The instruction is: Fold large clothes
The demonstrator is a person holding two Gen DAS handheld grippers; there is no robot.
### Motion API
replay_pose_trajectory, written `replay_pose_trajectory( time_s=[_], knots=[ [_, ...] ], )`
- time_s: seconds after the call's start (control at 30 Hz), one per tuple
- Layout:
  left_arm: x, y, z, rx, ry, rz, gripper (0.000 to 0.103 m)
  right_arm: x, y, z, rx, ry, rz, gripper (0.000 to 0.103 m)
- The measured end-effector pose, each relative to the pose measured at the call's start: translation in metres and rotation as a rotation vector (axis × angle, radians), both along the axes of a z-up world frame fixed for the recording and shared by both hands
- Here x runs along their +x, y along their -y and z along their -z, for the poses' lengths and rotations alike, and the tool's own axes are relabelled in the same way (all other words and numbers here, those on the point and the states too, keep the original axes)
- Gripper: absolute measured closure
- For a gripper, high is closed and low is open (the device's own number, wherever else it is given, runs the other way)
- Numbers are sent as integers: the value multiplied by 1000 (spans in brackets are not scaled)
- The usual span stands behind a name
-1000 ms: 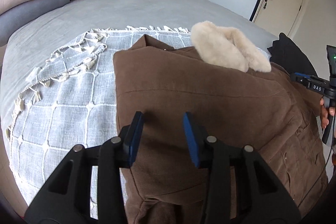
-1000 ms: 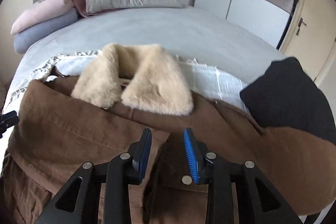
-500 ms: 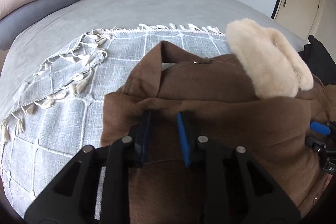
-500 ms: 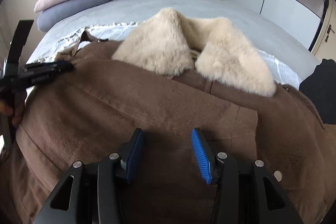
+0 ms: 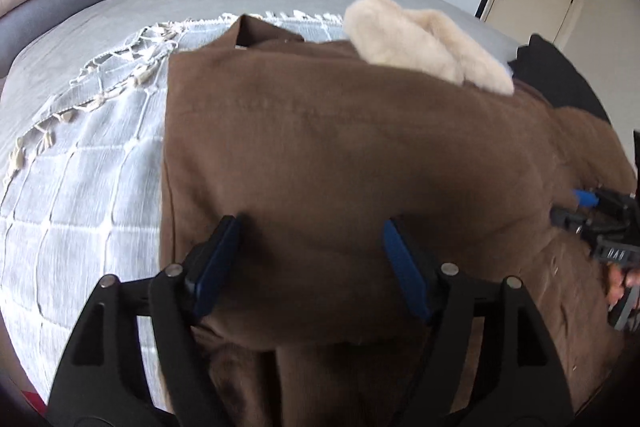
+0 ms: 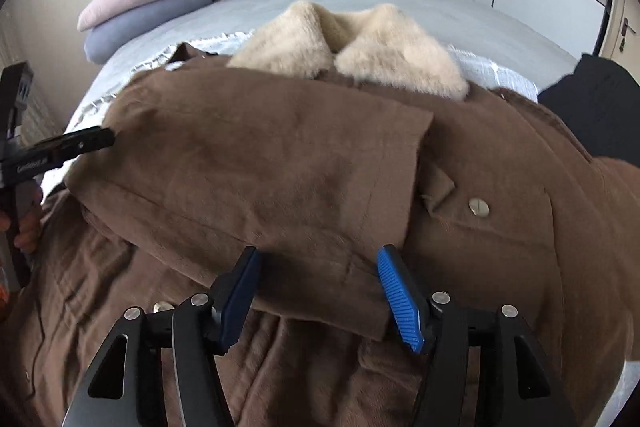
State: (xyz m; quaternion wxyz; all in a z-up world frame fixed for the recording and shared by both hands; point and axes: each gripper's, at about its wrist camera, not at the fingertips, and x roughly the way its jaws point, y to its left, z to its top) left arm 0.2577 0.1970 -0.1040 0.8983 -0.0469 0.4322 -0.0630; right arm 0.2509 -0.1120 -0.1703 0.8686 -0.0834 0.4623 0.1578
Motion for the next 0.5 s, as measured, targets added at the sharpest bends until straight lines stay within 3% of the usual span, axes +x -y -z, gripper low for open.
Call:
replay_pose_trajectory(
  time_s=[0.13, 0.23, 0.3, 0.43, 0.5],
  knots=[
    [-23, -6, -22, -50, -30, -48, 28, -18, 28, -19, 44, -44, 53, 38],
    [-38, -8, -46, -100, -37, -88, 25, -44, 56, -42, 77, -1, 88, 28],
    [-51, -4, -63, -103, -22, -144, 20, -57, 75, -54, 91, 20, 115, 22],
    [-72, 10, -90, -63, -28, -227, 17, -74, 111, -71, 134, 31, 161, 20],
    [-83, 17, -95, -85, -26, -261, 12, -80, 134, -79, 159, 33, 202, 19]
  ],
)
